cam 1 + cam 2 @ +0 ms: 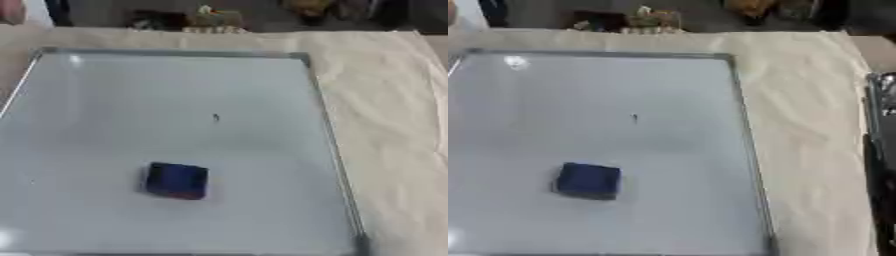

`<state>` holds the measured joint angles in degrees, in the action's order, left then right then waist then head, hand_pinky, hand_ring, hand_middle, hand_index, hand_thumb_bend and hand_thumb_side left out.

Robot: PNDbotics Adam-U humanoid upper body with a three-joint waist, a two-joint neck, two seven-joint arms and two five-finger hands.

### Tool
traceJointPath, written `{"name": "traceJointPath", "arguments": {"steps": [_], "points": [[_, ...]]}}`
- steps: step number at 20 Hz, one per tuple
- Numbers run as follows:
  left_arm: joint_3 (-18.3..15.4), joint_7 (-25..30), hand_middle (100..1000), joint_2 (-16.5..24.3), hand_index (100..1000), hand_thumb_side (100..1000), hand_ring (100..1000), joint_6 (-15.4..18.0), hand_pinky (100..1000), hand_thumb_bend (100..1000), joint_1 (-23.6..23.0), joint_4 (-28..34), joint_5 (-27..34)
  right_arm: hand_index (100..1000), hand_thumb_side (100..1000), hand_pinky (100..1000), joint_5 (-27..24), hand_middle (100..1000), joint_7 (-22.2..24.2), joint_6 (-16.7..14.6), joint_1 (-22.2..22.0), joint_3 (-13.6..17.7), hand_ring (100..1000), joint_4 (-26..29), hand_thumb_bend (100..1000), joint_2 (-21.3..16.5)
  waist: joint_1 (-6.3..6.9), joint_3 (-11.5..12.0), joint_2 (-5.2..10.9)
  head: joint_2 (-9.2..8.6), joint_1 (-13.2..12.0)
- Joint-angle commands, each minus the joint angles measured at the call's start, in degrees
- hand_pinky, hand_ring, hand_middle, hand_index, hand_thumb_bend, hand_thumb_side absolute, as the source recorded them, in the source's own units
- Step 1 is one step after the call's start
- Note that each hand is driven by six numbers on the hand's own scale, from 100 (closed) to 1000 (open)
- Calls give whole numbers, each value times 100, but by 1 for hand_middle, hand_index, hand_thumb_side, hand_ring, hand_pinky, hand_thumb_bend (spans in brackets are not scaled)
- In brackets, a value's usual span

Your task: Wipe the whiteboard clean with a brush.

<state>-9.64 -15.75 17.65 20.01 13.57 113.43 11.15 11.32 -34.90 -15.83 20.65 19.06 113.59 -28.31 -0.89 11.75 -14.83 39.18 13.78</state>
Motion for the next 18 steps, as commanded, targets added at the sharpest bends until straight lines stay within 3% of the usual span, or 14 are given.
{"name": "traceJointPath", "arguments": {"steps": [1, 5, 9, 13, 15, 18], "points": [[20, 37, 449, 178, 517, 855, 413, -5, 338, 100, 66, 117, 25, 525, 1000, 678, 43, 571, 216, -144, 186, -242, 551, 49, 100, -397, -3, 18, 109, -29, 37], [49, 69, 449, 191, 516, 855, 413, -16, 338, 100, 76, 117, 43, 415, 1000, 685, 176, 570, 561, -336, 460, -677, 532, -184, 103, -752, -25, 54, 128, -17, 76], [90, 113, 450, 193, 516, 855, 413, -37, 338, 100, 88, 117, 69, 280, 1000, 696, 491, 595, 895, -619, 802, -1205, 536, -615, 332, -1256, -52, 112, 153, 28, 122], [127, 153, 450, 201, 517, 856, 414, -56, 338, 100, 102, 117, 104, 160, 1000, 699, 817, 618, 1222, -942, 1246, -1734, 539, -1066, 504, -1657, -75, 152, 190, 166, 194], [142, 171, 450, 201, 517, 857, 414, -72, 338, 100, 100, 117, 122, 122, 1000, 703, 979, 633, 1384, -1104, 1494, -1998, 547, -1304, 574, -1709, -86, 154, 212, 200, 203], [156, 191, 451, 209, 517, 857, 414, -86, 339, 100, 99, 117, 139, 102, 1000, 715, 1222, 663, 1627, -1326, 1877, -2394, 571, -1655, 607, -1726, -100, 139, 238, 224, 203]]}}
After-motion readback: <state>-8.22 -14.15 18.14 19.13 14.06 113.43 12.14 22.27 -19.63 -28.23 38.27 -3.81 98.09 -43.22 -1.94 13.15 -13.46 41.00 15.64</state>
